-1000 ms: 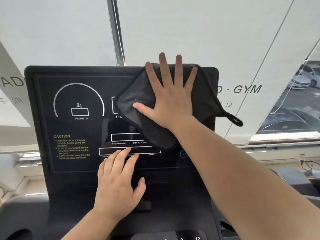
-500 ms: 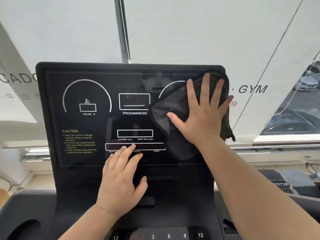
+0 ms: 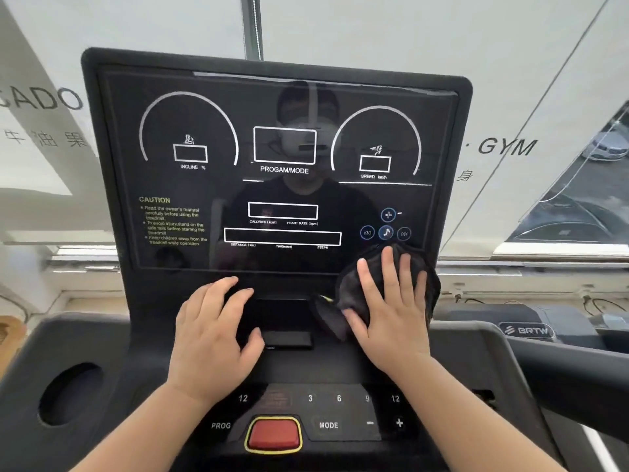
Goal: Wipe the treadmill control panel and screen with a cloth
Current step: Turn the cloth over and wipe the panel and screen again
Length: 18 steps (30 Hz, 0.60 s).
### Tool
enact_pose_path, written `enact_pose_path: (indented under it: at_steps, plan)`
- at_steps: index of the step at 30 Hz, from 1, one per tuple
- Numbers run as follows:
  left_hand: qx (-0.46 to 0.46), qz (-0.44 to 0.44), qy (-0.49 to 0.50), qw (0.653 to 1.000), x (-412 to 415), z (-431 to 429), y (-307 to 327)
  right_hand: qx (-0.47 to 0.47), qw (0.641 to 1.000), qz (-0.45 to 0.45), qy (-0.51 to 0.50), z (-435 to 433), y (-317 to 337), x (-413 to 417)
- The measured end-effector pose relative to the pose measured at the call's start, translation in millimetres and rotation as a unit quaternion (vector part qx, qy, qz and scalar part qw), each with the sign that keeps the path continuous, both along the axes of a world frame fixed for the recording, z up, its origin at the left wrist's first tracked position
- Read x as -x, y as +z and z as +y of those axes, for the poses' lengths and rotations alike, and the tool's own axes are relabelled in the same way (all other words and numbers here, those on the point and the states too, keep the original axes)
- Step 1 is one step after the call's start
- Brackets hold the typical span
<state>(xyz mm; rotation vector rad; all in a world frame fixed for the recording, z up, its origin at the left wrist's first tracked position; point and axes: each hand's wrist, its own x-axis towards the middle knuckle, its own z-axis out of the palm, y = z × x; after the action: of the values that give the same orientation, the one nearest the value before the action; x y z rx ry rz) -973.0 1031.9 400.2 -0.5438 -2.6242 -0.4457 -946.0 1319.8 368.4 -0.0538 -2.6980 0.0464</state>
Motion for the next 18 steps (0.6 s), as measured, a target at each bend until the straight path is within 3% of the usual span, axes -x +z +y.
enact_pose_path:
  at_steps: [7, 18]
  plan:
    - [0.013, -0.058, 0.023, 0.998, -15.4, -33.6, -19.7, 0.029, 0.997, -0.074, -0.017, -57.6, -6.5, -36.3]
    - [0.042, -0.089, 0.016, 0.995, -13.5, -54.7, -18.2, 0.013, 0.989, -0.079, 0.125, -123.1, 17.0, -15.3]
